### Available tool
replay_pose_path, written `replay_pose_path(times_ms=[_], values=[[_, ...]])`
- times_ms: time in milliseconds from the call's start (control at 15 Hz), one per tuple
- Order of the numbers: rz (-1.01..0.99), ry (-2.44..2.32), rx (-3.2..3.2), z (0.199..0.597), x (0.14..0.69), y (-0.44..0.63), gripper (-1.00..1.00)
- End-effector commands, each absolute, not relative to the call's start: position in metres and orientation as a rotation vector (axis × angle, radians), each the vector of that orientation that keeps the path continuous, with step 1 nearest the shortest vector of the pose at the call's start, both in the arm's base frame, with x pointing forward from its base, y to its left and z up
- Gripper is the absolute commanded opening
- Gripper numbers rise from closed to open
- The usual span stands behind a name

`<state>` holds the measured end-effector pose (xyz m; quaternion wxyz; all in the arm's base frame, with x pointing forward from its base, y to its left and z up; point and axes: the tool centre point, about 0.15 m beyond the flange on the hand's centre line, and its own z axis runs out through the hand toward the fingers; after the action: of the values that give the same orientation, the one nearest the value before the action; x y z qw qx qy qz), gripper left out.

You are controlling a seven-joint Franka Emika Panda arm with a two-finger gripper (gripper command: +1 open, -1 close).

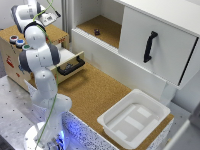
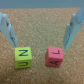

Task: Push the green button to turn on the green light

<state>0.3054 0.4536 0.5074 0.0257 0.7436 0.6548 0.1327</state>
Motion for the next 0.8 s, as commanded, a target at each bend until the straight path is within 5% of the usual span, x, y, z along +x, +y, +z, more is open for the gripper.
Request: replay_pose_path(times_ms=[0,733], values=[[0.325,1.984,2.377,0.514,0.310,0.438,1.00],[0.126,2.191,2.341,0.509,0.247,0.453,1.00]])
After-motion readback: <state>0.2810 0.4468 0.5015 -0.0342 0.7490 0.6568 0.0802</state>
